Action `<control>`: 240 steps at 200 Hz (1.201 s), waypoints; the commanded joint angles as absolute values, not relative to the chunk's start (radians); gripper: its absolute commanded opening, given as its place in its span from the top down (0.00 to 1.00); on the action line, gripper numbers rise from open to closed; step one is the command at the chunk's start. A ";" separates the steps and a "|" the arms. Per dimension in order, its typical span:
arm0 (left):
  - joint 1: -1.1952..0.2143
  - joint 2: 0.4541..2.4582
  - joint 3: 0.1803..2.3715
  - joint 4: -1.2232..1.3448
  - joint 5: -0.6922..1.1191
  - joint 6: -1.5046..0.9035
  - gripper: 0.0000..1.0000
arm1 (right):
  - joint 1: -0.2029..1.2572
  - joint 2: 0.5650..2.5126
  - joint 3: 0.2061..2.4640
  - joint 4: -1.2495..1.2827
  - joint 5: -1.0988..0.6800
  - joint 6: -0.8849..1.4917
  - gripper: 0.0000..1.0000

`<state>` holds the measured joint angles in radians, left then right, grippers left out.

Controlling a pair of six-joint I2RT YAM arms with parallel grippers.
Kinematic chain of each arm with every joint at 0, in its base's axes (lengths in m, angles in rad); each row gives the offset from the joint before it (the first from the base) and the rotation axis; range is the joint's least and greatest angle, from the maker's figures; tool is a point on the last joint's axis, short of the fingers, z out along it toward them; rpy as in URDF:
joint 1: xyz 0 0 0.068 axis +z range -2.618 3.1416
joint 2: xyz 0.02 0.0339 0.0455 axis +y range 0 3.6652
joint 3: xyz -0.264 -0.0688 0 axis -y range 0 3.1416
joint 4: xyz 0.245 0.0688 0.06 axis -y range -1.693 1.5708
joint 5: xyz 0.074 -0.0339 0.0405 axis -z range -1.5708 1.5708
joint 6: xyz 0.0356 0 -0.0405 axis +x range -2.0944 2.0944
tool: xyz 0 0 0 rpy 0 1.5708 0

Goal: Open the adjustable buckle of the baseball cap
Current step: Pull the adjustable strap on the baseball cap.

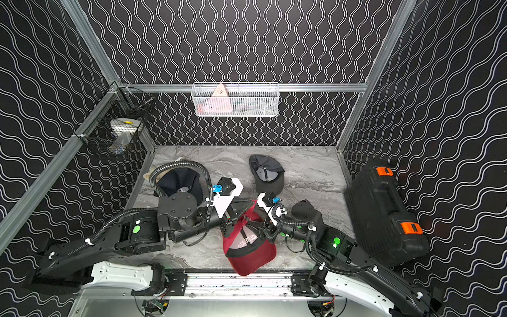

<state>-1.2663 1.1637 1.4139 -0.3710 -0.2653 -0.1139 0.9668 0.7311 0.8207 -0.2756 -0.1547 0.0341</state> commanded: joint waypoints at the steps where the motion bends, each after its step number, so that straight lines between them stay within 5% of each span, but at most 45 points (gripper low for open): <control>1: -1.265 1.173 1.425 -0.356 -0.246 -0.130 1.00 | 0.981 0.747 0.836 -0.223 -0.167 0.034 0.47; 49: -1.266 1.179 1.409 -0.352 -0.235 -0.141 1.00 | 1.002 0.734 0.829 -0.210 -0.151 0.049 0.89; 121: -1.266 1.155 1.382 -0.340 -0.279 -0.150 0.92 | 1.005 0.690 0.821 -0.215 -0.123 0.094 0.97; 157: -1.266 1.122 1.349 -0.331 -0.300 -0.126 0.60 | 1.004 0.672 0.815 -0.210 -0.107 0.130 0.98; 240: -1.268 1.033 1.216 -0.346 -0.244 -0.083 0.30 | 1.003 0.636 0.827 -0.244 -0.010 0.205 0.99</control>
